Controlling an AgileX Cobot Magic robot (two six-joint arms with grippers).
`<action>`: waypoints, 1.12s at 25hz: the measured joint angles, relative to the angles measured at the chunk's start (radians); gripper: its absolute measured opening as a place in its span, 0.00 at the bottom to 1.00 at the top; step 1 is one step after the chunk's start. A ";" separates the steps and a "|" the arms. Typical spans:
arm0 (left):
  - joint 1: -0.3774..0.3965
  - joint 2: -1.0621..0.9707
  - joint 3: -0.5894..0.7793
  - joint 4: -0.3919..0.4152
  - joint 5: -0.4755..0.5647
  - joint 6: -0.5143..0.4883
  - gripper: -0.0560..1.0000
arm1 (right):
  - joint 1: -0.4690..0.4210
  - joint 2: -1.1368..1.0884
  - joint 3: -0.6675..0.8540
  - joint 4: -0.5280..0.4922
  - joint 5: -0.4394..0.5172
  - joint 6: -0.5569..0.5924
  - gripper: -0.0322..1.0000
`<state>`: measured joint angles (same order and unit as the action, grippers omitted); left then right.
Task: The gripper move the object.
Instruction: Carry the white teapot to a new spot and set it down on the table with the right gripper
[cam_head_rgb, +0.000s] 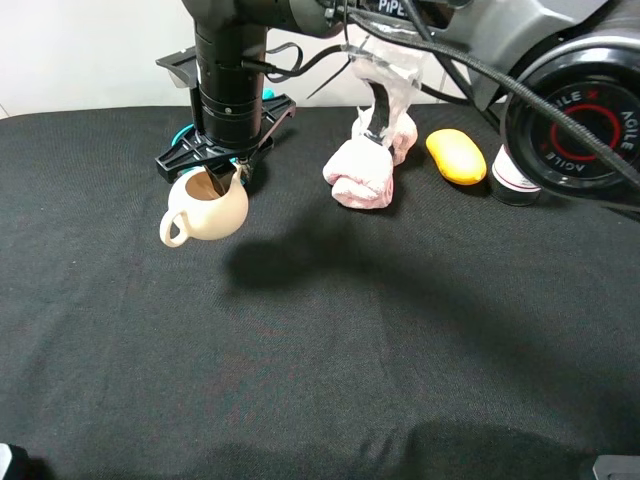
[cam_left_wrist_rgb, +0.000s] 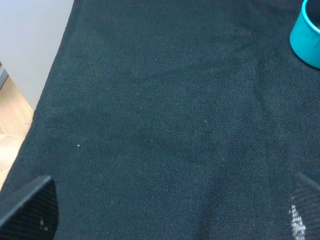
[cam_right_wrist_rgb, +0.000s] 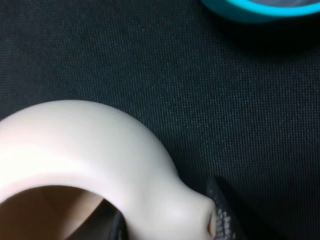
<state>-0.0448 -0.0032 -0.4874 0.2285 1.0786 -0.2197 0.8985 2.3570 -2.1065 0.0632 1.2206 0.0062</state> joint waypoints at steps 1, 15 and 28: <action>0.000 0.000 0.000 0.000 0.000 0.000 0.91 | -0.005 0.005 -0.001 0.002 -0.008 -0.006 0.27; 0.000 0.000 0.000 0.001 0.000 0.000 0.91 | -0.057 0.048 -0.002 0.008 -0.116 0.004 0.27; 0.000 0.000 0.000 0.001 0.000 0.000 0.91 | -0.066 0.103 -0.002 -0.005 -0.121 0.005 0.27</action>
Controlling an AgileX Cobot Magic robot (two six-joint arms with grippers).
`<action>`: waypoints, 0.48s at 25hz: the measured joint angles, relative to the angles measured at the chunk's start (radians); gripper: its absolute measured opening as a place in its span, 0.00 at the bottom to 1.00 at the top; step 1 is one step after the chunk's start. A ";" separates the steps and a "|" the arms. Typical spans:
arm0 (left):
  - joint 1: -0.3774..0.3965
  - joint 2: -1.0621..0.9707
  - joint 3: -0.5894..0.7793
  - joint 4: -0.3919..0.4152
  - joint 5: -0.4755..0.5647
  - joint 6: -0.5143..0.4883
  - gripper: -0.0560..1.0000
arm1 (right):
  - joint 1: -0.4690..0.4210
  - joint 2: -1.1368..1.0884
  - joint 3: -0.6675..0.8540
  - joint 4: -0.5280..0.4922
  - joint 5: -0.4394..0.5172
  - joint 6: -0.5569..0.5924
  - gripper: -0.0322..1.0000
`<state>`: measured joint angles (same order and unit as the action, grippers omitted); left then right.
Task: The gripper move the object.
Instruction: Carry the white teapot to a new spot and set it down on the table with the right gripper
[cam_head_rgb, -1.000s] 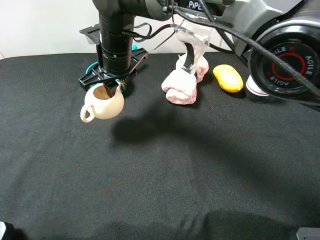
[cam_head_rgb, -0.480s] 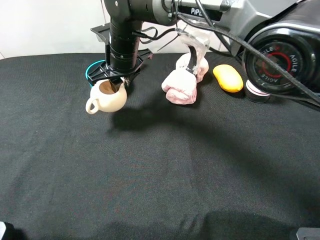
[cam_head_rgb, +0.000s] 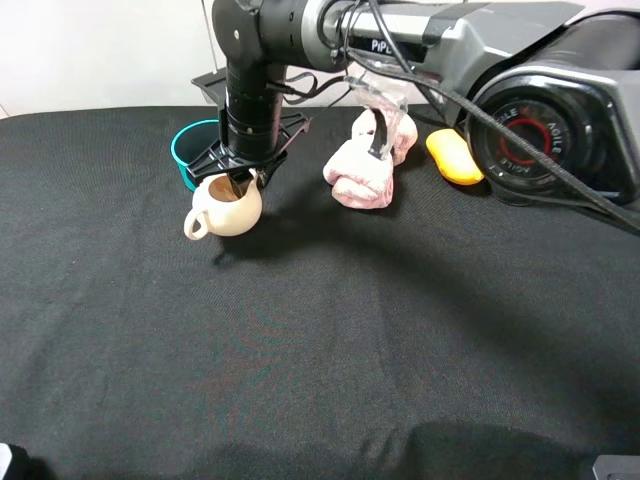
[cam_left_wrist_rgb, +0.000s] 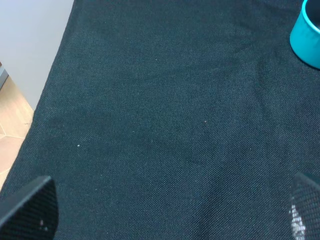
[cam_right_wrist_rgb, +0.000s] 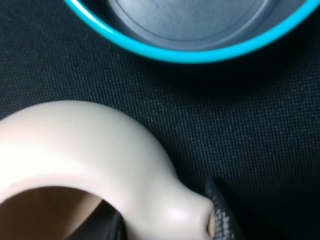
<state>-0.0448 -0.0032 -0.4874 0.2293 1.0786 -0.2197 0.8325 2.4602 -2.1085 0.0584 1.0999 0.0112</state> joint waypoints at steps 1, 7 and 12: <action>0.000 0.000 0.000 0.000 0.000 0.000 0.91 | 0.000 0.006 0.000 0.000 0.000 0.000 0.27; 0.000 0.000 0.000 0.000 0.000 0.000 0.91 | 0.000 0.023 0.000 -0.003 -0.022 0.000 0.27; 0.000 0.000 0.000 0.000 0.000 0.000 0.91 | 0.000 0.023 0.000 -0.012 -0.035 0.000 0.27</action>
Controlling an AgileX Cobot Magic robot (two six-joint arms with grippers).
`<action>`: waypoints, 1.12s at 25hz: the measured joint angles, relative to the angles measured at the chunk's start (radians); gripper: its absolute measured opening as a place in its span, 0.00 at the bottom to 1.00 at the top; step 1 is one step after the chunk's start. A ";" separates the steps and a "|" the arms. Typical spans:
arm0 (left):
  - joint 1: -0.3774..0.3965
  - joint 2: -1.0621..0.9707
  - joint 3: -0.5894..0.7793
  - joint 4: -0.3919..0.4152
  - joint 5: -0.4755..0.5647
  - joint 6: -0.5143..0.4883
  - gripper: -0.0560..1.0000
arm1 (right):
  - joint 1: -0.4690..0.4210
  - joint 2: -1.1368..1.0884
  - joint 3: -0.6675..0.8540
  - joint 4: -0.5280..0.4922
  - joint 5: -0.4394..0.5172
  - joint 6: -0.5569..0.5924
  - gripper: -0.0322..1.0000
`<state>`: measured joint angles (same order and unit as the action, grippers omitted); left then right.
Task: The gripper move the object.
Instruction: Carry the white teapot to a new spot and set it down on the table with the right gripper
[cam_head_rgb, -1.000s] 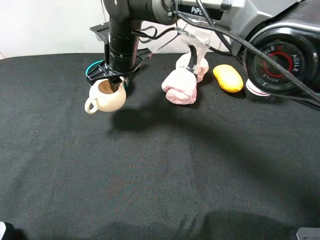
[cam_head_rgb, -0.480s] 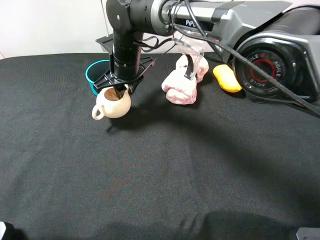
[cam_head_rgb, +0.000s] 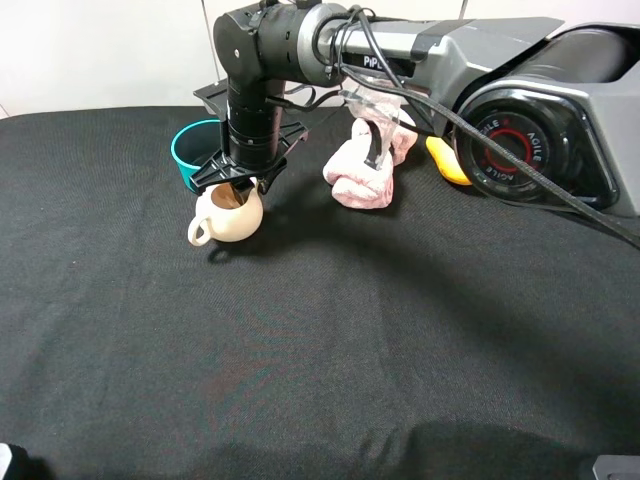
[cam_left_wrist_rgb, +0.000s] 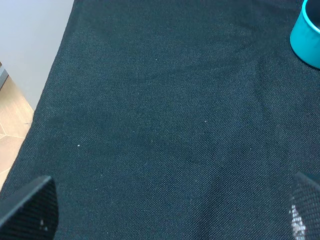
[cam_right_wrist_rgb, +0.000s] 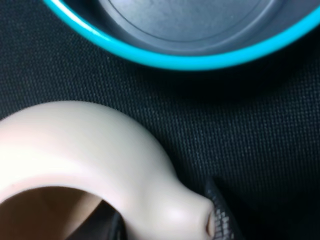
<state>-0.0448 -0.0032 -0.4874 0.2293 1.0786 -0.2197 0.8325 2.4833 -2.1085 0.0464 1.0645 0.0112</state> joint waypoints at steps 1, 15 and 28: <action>0.000 0.000 0.000 0.000 0.000 0.000 0.91 | 0.000 0.000 0.000 0.000 -0.002 0.000 0.27; 0.000 0.000 0.000 0.000 0.000 0.000 0.91 | 0.000 0.000 0.000 -0.002 -0.009 0.000 0.27; 0.000 0.000 0.000 0.000 0.000 0.000 0.91 | 0.000 0.000 0.000 -0.002 -0.009 0.000 0.31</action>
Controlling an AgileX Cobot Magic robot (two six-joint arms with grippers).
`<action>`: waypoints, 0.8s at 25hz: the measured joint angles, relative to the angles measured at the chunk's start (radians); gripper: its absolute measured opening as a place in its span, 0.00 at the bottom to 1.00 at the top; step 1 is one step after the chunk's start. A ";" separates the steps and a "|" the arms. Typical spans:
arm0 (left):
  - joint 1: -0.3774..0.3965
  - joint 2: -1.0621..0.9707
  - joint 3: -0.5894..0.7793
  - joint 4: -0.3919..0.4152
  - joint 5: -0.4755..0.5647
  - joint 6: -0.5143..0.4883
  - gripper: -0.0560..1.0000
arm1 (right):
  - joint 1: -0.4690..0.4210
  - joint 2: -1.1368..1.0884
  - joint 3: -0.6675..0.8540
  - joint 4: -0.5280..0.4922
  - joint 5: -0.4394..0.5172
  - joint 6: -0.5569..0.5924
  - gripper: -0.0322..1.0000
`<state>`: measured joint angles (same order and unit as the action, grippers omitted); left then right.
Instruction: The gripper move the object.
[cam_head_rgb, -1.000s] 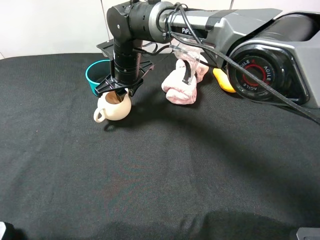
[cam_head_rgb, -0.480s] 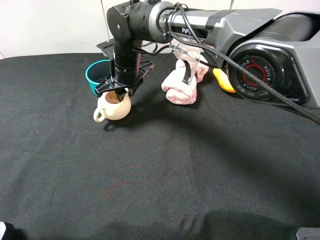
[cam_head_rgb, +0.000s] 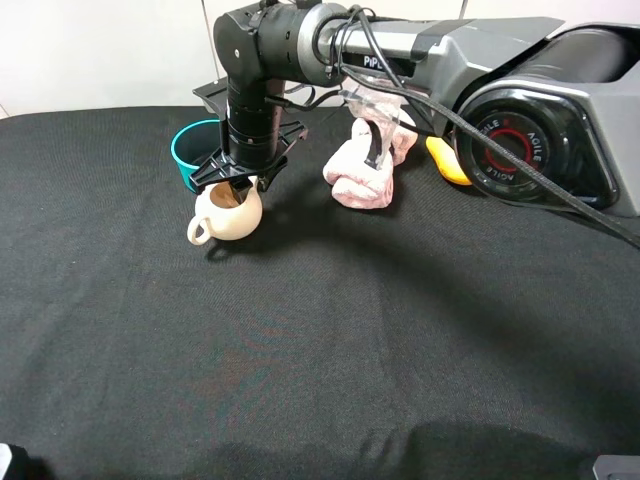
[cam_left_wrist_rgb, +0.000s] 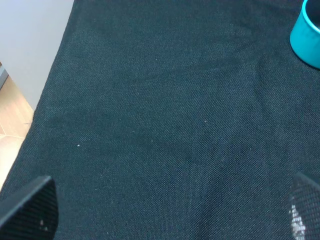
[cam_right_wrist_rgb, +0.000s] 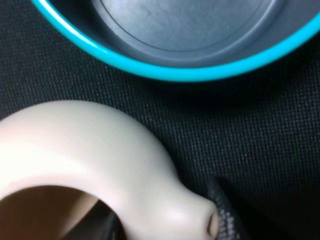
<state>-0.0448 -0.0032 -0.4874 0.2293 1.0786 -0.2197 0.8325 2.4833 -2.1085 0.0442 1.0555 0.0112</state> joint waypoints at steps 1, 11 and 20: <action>0.000 0.000 0.000 0.000 0.000 0.000 0.91 | 0.000 0.000 0.000 0.000 0.000 0.000 0.34; 0.000 0.000 0.000 0.000 0.000 0.000 0.91 | 0.000 0.000 -0.001 -0.031 -0.003 0.023 0.61; 0.000 0.000 0.000 0.000 0.000 0.000 0.91 | 0.000 0.000 -0.001 -0.044 -0.001 0.024 0.70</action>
<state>-0.0448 -0.0032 -0.4874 0.2293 1.0786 -0.2197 0.8325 2.4833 -2.1096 0.0000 1.0541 0.0347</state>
